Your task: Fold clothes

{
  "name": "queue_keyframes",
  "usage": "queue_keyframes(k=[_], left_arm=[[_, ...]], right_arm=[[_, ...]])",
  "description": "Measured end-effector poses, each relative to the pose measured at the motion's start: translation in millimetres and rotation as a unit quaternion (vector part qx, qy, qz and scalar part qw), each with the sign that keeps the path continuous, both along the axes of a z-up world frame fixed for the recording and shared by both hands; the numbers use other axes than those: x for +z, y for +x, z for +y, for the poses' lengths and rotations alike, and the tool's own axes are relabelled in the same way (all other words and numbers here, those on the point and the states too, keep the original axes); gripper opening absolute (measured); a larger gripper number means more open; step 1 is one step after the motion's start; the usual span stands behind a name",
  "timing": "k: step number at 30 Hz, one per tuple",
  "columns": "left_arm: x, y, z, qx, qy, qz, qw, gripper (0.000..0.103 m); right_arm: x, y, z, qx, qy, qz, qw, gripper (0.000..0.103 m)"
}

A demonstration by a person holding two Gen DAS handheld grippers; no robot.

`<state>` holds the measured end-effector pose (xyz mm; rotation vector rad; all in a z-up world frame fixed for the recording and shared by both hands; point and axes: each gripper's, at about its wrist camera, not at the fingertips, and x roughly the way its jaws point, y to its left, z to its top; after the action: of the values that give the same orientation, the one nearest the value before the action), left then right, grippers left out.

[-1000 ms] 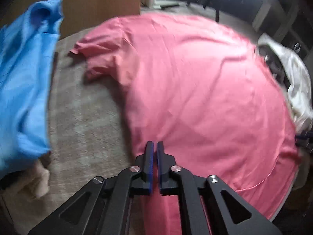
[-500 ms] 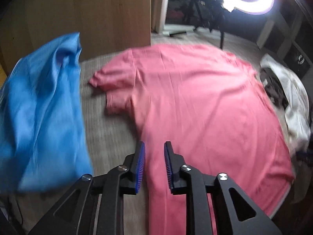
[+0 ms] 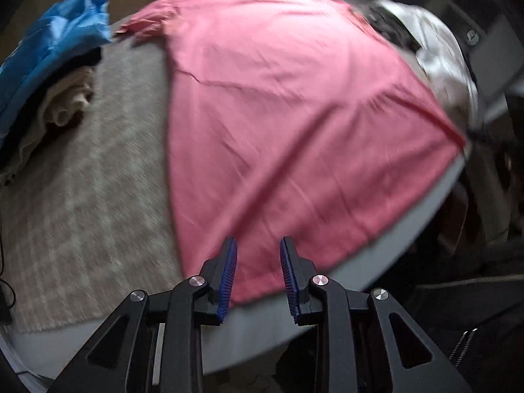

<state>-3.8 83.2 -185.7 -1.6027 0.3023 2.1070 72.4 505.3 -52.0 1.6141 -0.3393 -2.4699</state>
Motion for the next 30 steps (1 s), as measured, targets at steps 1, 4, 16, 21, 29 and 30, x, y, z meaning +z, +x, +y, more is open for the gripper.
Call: queue_keyframes(k=[1,4,16,21,29,30], left_arm=[[-1.4,1.8,-1.5,-0.001,-0.002,0.002,1.0000,0.027],[-5.5,7.2,-5.9,-0.003,-0.008,0.010,0.9999,0.029],[-14.3,23.5,-19.2,-0.018,-0.015,0.027,0.9993,0.019],[-13.0,23.0,-25.0,-0.013,-0.007,0.021,0.9997,0.008],[-11.9,25.5,-10.2,-0.045,0.007,0.019,0.9988,0.002],[-11.9,26.3,-5.0,-0.054,0.009,0.019,0.9983,0.002]], right_arm=[[-2.4,1.6,-4.8,0.002,0.001,-0.002,1.000,0.039],[-8.8,6.5,-16.6,0.005,0.002,-0.008,1.000,0.039],[-17.7,-7.6,-79.6,0.090,0.079,0.019,0.993,0.039],[-25.3,-7.4,-91.5,0.104,0.117,0.015,0.988,0.014],[-5.7,11.7,-61.9,0.038,0.074,-0.005,0.997,0.015],[-1.9,14.4,-50.1,0.016,0.063,-0.003,0.998,0.015]])
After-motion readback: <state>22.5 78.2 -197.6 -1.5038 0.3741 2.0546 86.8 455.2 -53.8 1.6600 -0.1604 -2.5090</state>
